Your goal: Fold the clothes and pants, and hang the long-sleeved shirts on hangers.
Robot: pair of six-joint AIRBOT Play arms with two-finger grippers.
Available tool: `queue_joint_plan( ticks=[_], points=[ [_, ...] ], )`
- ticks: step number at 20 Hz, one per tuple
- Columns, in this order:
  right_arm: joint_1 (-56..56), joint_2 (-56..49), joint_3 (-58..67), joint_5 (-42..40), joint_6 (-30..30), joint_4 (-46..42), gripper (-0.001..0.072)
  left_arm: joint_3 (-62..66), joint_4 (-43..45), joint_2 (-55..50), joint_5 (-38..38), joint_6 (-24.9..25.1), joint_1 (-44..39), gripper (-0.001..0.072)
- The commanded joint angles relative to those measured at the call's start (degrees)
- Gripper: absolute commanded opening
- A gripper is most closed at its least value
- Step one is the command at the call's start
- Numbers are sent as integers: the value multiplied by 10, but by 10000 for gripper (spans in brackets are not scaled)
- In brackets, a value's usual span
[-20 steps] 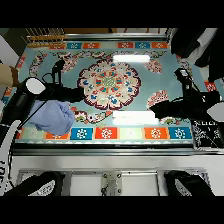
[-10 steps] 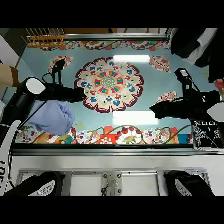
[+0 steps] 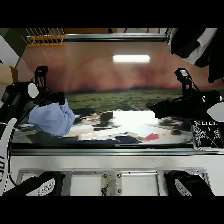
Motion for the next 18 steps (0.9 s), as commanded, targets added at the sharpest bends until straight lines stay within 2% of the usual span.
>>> queue_joint_plan(
  ticks=[1, 6, 7, 8, 9, 13, 16, 18],
  points=[
    [0, 0, 0, 0, 0, 0, 14, -39, 88, -45, 26, -32, 40, 720],
    [0, 0, 0, 0, 0, 0, 14, -40, 87, -127, 26, -44, 43, 720],
    [0, 0, 0, 0, 0, 0, 14, -40, 87, -131, 28, -52, 37, 513],
    [0, 0, 0, 0, 0, 0, 14, -39, 87, -129, 29, -52, 30, 237],
    [0, 0, 0, 0, 0, 0, 14, -31, 87, -123, 29, -52, 24, 5],
    [0, 0, 0, 0, 0, 0, 14, 68, 56, -55, 31, -40, -49, 8],
    [0, 0, 0, -2, 0, 4, 14, 149, -28, 0, 61, 23, -160, 7],
    [0, 0, 0, 2, 0, 31, 14, 185, -46, 15, 78, 47, -247, 8]
  ],
)
